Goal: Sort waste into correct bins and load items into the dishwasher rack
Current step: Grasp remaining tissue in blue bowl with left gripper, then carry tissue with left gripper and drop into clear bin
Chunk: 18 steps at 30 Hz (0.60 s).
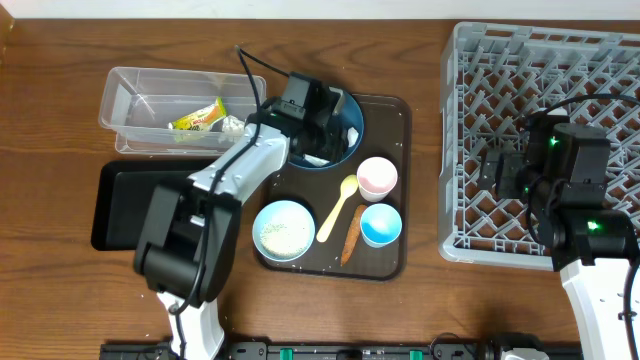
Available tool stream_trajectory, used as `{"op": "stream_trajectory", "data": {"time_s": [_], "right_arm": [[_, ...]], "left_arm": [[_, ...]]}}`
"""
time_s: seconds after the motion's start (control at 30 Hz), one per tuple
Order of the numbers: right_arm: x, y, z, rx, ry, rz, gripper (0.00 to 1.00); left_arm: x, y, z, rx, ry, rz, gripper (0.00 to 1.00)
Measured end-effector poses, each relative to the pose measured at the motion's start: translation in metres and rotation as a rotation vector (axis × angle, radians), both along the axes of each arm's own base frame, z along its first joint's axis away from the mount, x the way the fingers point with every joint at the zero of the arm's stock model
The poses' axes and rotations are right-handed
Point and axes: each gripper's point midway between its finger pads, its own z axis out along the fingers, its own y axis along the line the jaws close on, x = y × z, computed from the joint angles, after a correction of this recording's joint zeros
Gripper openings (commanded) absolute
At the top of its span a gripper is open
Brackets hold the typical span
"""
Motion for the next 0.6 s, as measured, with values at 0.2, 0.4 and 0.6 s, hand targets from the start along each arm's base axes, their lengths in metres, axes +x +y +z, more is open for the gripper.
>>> {"op": "stream_trajectory", "data": {"time_s": [0.2,0.4,0.6], "right_arm": [[0.000,0.000,0.000,0.000,0.003,0.000,0.99],[0.000,0.000,0.000,0.000,0.003,0.000,0.99],[0.000,0.000,0.000,0.000,0.003,0.000,0.99]], "left_arm": [[-0.003,0.002,-0.029,0.022,0.055,0.003,0.29],[0.003,-0.001,-0.025,0.009,0.022,0.001,0.09],[0.011,0.010,-0.016,0.009,0.003,0.030,0.07]]}}
